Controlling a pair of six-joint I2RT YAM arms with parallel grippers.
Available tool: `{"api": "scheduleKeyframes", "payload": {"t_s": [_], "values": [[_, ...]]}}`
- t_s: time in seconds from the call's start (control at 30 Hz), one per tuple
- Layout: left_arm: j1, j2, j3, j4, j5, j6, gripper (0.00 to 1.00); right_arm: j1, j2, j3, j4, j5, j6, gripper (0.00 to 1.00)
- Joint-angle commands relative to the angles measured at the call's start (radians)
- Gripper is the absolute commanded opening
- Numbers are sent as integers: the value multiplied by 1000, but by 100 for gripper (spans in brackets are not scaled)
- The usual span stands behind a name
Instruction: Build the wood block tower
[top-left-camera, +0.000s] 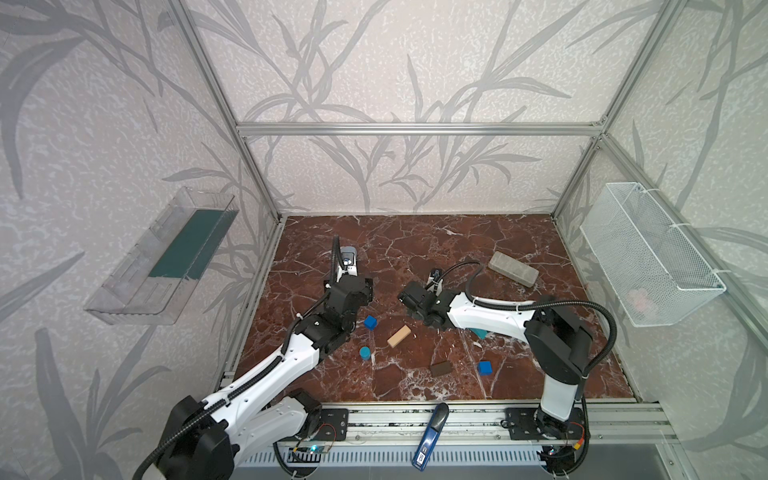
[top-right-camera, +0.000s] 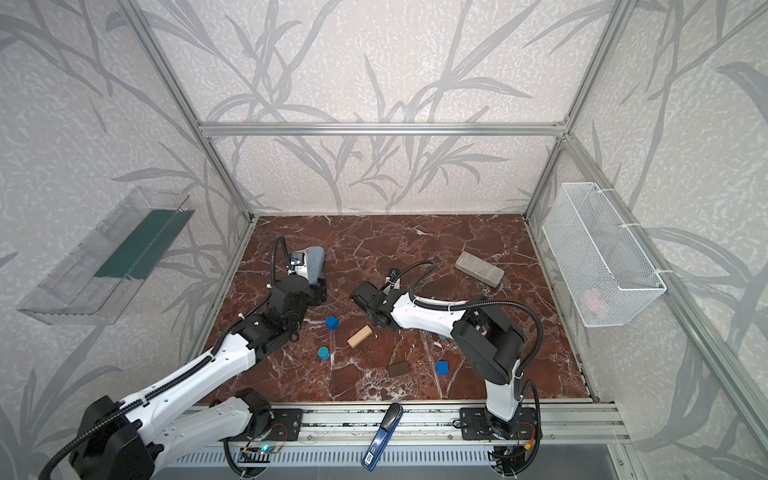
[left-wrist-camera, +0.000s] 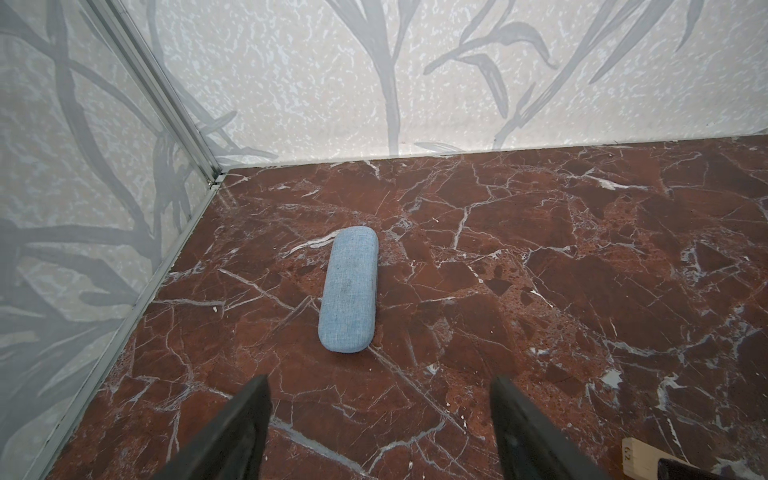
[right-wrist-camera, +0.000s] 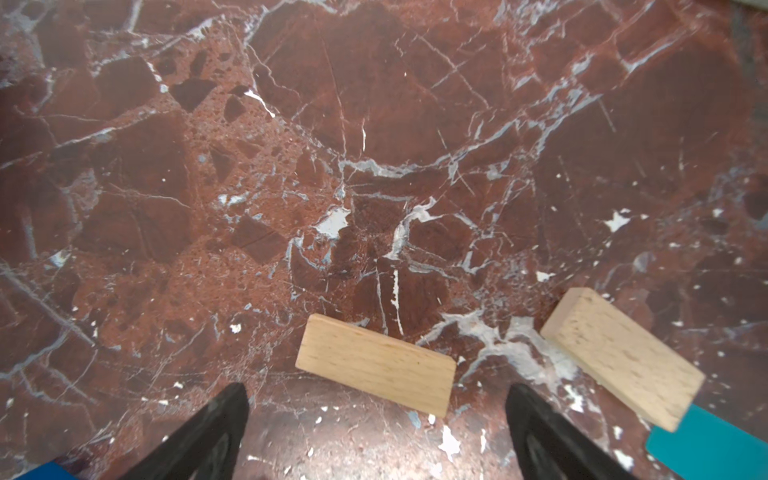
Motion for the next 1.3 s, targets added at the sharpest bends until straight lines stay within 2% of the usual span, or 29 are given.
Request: {"api": "scheduleKeyframes", "payload": {"t_s": [0.0, 0.47, 0.9, 1.27], "values": [[-2, -16, -14, 6, -42, 15, 82, 5, 40, 40, -37, 26, 55, 98], [0, -51, -50, 38, -75, 30, 85, -9, 131, 110, -111, 37, 90, 98], [0, -27, -44, 45, -70, 33, 85, -21, 162, 105, -100, 12, 111, 98], [0, -24, -42, 39, -86, 44, 86, -32, 173, 100, -64, -27, 77, 95]]}}
